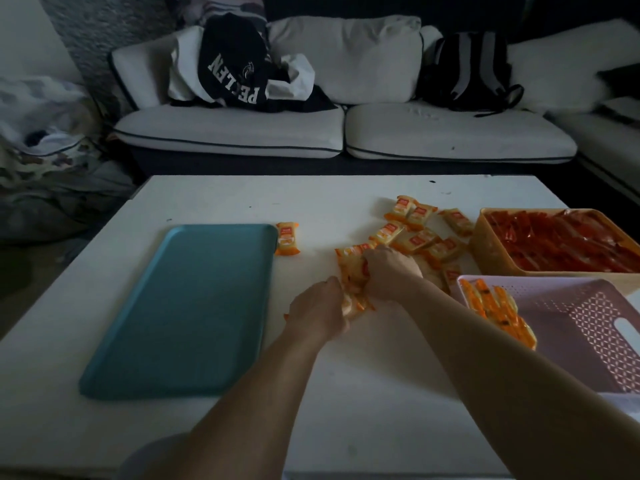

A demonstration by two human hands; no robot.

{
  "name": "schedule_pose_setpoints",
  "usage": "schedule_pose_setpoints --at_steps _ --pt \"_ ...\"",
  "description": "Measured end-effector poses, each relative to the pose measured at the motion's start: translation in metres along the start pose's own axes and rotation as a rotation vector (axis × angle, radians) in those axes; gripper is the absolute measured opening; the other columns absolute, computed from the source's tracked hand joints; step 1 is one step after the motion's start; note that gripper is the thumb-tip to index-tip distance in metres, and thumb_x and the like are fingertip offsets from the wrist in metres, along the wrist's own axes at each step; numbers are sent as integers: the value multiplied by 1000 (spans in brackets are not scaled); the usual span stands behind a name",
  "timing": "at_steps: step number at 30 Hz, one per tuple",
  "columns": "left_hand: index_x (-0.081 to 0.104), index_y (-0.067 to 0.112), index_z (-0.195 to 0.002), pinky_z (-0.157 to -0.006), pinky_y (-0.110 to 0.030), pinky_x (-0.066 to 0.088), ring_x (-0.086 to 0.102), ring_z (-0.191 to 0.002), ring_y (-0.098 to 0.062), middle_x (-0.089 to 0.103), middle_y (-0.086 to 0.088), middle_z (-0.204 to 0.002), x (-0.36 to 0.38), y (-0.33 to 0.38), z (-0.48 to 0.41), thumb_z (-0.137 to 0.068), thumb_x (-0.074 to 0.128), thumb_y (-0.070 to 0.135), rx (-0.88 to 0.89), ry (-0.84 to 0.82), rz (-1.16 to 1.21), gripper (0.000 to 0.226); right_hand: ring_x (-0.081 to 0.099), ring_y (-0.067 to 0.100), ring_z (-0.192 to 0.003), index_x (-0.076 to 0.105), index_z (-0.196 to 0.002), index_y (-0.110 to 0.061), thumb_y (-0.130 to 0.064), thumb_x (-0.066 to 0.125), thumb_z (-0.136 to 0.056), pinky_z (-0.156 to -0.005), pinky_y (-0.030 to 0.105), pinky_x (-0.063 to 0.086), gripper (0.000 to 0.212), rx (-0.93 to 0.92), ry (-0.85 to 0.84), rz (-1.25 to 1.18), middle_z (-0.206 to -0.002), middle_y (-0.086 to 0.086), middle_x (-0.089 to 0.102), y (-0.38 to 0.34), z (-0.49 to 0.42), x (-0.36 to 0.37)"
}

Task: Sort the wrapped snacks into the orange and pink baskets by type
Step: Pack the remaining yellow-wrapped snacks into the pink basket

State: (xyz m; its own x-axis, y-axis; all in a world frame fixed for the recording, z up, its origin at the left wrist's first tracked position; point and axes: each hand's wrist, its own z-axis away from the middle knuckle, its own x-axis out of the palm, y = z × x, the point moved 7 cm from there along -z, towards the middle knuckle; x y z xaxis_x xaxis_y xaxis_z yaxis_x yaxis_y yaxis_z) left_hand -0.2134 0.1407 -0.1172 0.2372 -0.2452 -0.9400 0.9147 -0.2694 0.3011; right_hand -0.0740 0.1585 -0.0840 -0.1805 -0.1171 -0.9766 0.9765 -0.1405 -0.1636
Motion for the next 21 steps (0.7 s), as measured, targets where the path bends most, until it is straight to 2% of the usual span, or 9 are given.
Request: schedule_pose_setpoints --at_steps 2,4,6,8,11,13,15,17,21 --pt "50 17 -123 -84 -37 49 63 -112 -30 63 -6 -124 -10 -2 1 -80 74 39 -44 -2 91 54 65 29 -98 53 -109 -16 -40 71 -77 -72 35 48 44 34 107 -109 -107 6 64 4 -1 -13" --pt "53 19 -123 -86 -35 49 61 -114 -30 60 -3 -123 -32 -5 5 -75 74 45 -98 16 145 58 64 28 -95 50 -110 -18 -48 75 -76 -73 36 48 52 51 176 -180 -101 4 64 9 -4 -25" --pt "59 21 -107 -79 -34 51 64 -104 -28 63 -3 -114 -55 -13 15 -68 72 44 -138 35 145 48 63 28 -105 55 -120 -21 -51 78 -74 -83 37 49 60 18 178 -122 -109 3 65 11 -10 -31" --pt "57 19 -87 -69 -31 49 66 -92 -27 65 -3 -101 -66 -25 29 -62 71 44 -183 12 115 38 58 28 -114 62 -117 -26 -48 74 -77 -95 40 47 47 -27 127 1 -116 2 63 9 -18 -27" --pt "56 20 -78 -73 -31 54 65 -90 -26 62 -4 -100 -59 -41 51 -63 72 50 -246 -67 34 38 44 28 -126 65 -118 -31 -42 64 -81 -104 44 41 39 -104 69 217 -126 0 55 1 -25 -13" --pt "58 20 -85 -73 -30 52 65 -92 -26 58 -4 -110 -45 -44 60 -68 75 49 -255 -125 11 38 47 25 -124 63 -117 -29 -42 62 -79 -101 42 39 39 -161 52 274 -124 -4 58 -6 -24 -6" --pt "59 19 -106 -73 -30 46 65 -101 -27 52 -5 -120 -29 -41 66 -74 77 44 -221 -160 -74 44 56 22 -117 59 -114 -27 -38 63 -78 -98 41 37 38 -186 39 280 -119 -4 65 -12 -19 -1" --pt "53 16 -123 -74 -33 43 62 -110 -28 48 -6 -127 -15 -36 71 -80 76 35 -181 -136 -183 53 59 22 -117 55 -117 -26 -37 67 -76 -98 39 37 45 -202 47 313 -118 -4 66 -15 -14 4" --pt "46 13 -127 -77 -34 45 60 -114 -28 53 -9 -126 -5 -32 73 -83 75 24 -173 -47 -221 55 62 24 -114 55 -116 -26 -30 71 -74 -95 37 47 45 -213 56 314 -118 0 66 -18 0 14"
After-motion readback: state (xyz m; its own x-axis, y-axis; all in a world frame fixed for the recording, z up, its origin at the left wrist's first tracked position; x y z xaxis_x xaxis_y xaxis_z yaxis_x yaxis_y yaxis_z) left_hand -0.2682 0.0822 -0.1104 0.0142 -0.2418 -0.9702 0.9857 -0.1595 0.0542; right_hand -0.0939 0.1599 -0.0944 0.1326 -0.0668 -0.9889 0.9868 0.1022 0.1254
